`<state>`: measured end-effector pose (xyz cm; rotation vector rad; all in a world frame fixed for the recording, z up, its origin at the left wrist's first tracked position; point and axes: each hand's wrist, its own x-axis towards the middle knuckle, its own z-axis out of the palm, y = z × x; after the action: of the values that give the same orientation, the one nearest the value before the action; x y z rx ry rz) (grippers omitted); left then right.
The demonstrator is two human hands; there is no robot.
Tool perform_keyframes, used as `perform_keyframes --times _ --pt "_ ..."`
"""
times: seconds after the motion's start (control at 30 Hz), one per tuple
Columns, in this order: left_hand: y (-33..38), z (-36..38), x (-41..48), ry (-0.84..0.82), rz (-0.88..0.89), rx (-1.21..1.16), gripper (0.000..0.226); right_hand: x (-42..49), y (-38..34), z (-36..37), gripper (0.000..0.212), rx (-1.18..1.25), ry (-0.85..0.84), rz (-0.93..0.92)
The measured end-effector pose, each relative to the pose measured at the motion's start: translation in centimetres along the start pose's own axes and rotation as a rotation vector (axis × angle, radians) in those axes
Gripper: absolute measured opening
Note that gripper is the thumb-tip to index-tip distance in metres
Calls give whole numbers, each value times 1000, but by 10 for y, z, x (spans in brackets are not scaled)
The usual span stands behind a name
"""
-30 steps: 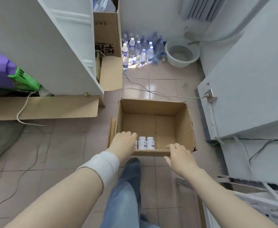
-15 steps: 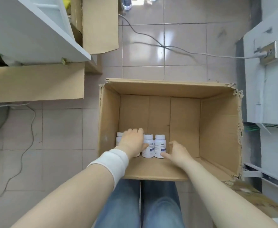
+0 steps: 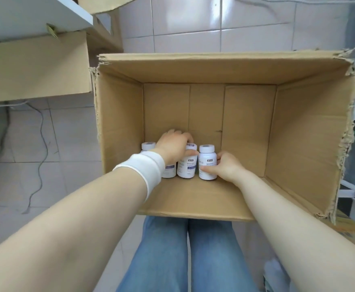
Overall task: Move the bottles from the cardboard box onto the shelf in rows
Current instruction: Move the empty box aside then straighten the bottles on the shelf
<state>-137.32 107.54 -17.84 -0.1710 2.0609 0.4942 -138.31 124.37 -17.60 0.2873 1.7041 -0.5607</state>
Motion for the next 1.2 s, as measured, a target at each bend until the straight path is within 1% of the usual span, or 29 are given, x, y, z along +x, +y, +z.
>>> perform_keyframes --times 0.07,0.13,0.23,0.27,0.4,0.47,0.53,0.63,0.77,0.8,0.87,0.93,1.0,1.1,1.2 --pt "1 -8 -11 73 29 -131 42 -12 2 -8 28 63 23 -23" --pt "6 -20 -28 153 45 -314 35 -29 4 -17 31 114 73 -41" --pt "18 -48 -62 259 118 -587 30 -66 3 -31 49 225 130 -61" --pt "24 -58 -76 295 140 -663 28 -83 1 -34 52 274 155 -71" --pt "48 -106 -141 445 223 -909 26 -166 -14 -43 49 416 303 -180" --pt "62 -127 -175 493 247 -987 28 -210 -21 -44 47 448 372 -231" --pt "77 -147 -209 503 286 -1053 30 -252 -26 -41 42 495 440 -273" --pt "101 -173 -260 427 431 -1121 31 -306 -29 -26 42 626 550 -328" --pt "128 -186 -320 311 650 -1027 30 -360 -25 15 54 838 721 -334" --pt "133 -186 -333 263 695 -996 29 -372 -24 26 54 906 754 -351" --pt "145 -182 -359 113 777 -912 24 -399 -19 47 54 1010 809 -379" --pt "160 -172 -389 -37 832 -820 31 -428 -9 67 48 1078 870 -407" --pt "178 -158 -421 -128 892 -745 39 -458 8 87 38 1156 963 -438" --pt "206 -128 -472 -207 990 -670 30 -503 45 122 24 1227 1116 -455" --pt "233 -85 -532 -288 1083 -635 18 -549 88 166 17 1295 1214 -471"
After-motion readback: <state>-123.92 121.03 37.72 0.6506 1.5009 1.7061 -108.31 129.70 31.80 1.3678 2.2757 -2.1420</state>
